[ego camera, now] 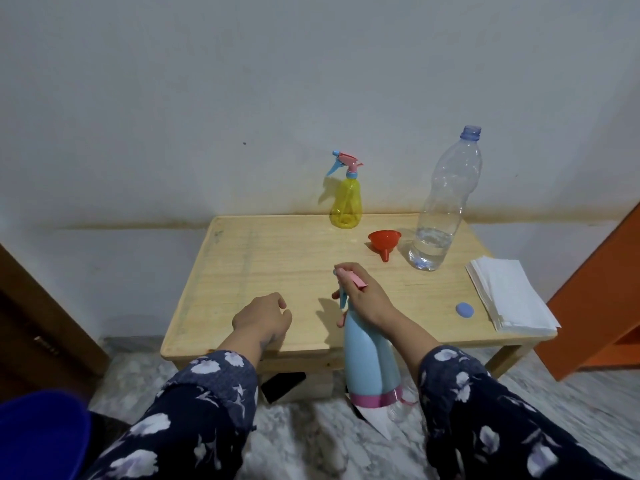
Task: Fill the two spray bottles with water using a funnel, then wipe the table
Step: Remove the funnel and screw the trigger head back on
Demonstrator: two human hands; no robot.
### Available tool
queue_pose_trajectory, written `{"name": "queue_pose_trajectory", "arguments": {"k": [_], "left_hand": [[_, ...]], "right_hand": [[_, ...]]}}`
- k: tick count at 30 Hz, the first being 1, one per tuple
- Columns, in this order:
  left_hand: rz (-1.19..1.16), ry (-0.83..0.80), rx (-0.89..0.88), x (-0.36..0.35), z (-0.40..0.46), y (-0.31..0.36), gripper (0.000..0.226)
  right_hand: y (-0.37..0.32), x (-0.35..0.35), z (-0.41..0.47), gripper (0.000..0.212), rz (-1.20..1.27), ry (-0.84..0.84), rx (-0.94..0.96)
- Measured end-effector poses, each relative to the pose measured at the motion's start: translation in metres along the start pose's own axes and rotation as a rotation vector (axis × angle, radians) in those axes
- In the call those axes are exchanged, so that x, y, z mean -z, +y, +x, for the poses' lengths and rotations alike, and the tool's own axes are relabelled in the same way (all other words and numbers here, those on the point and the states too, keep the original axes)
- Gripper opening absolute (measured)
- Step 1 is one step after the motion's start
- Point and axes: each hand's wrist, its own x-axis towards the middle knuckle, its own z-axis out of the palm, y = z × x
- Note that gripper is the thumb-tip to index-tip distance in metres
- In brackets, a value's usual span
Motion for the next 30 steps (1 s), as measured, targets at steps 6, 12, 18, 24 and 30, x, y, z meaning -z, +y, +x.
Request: {"name": "queue_pose_trajectory", "arguments": {"k": [6, 12, 18, 24, 30], "left_hand": [[-0.157, -0.141, -0.175, 0.022, 0.026, 0.013, 0.035], [-0.487, -0.369, -0.368, 0.045, 0.047, 0.019, 0.089], [-0.619, -0.052, -0.276, 0.059, 0.087, 0.003, 0.079], [-0.436, 0.144, -0.121, 0.064, 0.129, 0.005, 0.073], [-0.416, 0.185, -0.1, 0.053, 0.174, 0.021, 0.076]], "right_hand": [[-0.045, -0.016, 0.052, 0.032, -0.085, 0.075, 0.195], [-0.088, -0.043, 0.107, 0.037, -0.05, 0.043, 0.297], [-0.104, -0.067, 0.141, 0.064, -0.053, 0.056, 0.199], [-0.069, -0.07, 0.169, 0.088, -0.366, 0.045, -0.101], [-0.047, -0.058, 0.209, 0.074, -0.286, 0.102, -0.122]]}}
